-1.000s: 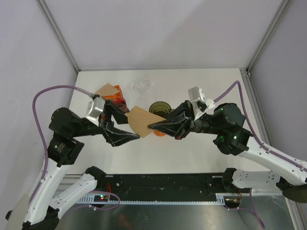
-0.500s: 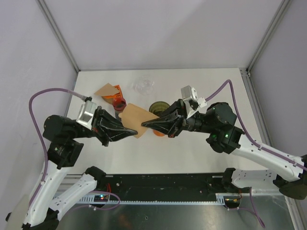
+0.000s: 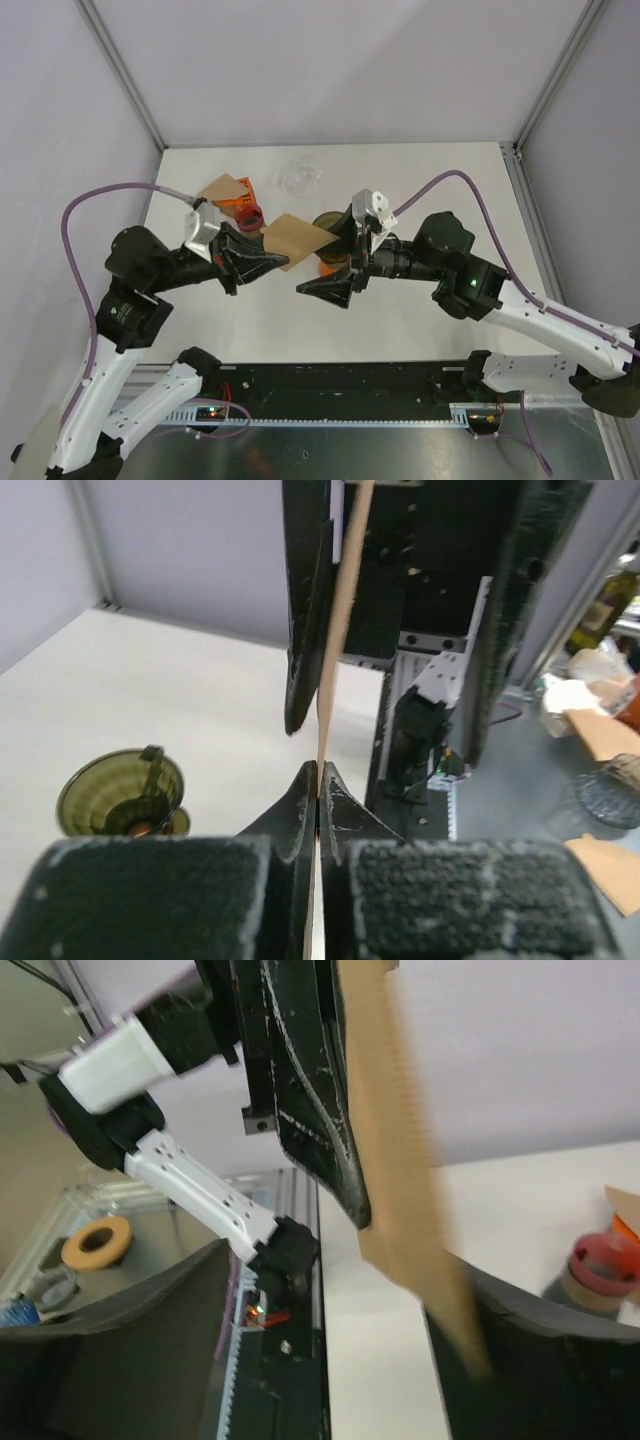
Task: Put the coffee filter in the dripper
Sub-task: Place the coffee filter in the coffee dripper.
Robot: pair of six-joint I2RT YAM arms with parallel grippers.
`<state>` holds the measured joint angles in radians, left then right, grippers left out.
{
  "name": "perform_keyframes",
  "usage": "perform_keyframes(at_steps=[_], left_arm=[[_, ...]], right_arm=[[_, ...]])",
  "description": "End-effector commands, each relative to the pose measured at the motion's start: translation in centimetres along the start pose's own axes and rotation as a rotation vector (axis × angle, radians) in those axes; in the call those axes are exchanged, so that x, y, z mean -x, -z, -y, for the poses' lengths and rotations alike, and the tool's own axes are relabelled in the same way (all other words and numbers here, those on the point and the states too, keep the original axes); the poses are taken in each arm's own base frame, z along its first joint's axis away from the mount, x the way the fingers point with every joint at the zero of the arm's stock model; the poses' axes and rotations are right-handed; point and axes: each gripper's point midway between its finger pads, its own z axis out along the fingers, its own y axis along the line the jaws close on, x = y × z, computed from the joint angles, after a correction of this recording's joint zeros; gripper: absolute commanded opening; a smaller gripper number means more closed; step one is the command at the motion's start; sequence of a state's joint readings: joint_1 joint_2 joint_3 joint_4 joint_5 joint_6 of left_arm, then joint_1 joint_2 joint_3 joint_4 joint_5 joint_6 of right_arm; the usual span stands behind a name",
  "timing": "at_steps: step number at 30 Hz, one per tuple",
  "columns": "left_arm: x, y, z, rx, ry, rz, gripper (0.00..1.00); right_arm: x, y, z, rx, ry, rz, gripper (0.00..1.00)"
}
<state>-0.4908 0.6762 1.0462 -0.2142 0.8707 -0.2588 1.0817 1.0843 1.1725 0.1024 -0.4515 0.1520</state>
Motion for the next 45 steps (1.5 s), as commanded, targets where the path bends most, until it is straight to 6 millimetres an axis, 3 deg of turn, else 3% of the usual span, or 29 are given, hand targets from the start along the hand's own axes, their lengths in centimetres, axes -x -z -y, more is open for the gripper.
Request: perform_keyframes(at_steps=[1,3,7,14,18,21,28,31,33,36,39,42,45], left_arm=[[-2.2,1.1,-2.4,0.110,-0.147,-0.136,0.00],[-3.4,1.6,-2.9,0.113,-0.201,-0.210,0.00],[-5.4,2.9,-3.3,0.090,-0.315,-0.356,0.00],[-7.9,4.8,-2.0,0.012,-0.309,-0.514,0.00],[-8.8,5.4,-0.8,-0.034,-0.280,-0.545,0.00],[-8.8,5.5,0.0,-0.066,-0.256,-0.541,0.00],[-8.4,4.9,0.6,-0.098,-0.181,-0.528,0.00],[-8.0,4.6,0.6,-0.093,-0.147,-0.526,0.00],[-7.8,4.5,0.3,-0.066,-0.118,-0.535,0.08],[-7.5,4.6,-0.6,0.002,-0.093,-0.554,0.49],[-6.6,4.7,-1.0,0.042,-0.111,-0.545,0.71],[-5.2,4.4,-0.6,0.031,-0.134,-0.513,0.76],[-4.3,3.6,-0.5,-0.012,-0.124,-0.489,0.69]], right_arm=[[0.2,2.5,0.9,-0.079,0.068,-0.065,0.86],[-0.2,3.6,1.6,-0.111,0.085,-0.093,0.95],[-1.2,4.5,2.9,-0.133,0.106,-0.144,0.99],[-1.7,2.0,3.3,-0.043,0.124,-0.126,0.99],[-1.4,0.4,2.7,0.046,0.135,-0.081,0.93],[-1.9,-0.5,2.2,0.110,0.114,-0.082,0.74],[-2.8,-1.0,0.4,0.229,0.065,-0.113,0.09],[-3.4,-0.4,0.5,0.216,0.067,-0.142,0.01],[-4.1,0.3,0.8,0.192,0.064,-0.182,0.00],[-5.1,1.8,2.0,0.140,0.069,-0.238,0.00],[-6.0,3.2,3.1,0.095,0.056,-0.291,0.00],[-6.8,4.2,3.7,0.073,0.040,-0.328,0.00],[-7.0,4.4,3.2,0.093,0.026,-0.337,0.00]])
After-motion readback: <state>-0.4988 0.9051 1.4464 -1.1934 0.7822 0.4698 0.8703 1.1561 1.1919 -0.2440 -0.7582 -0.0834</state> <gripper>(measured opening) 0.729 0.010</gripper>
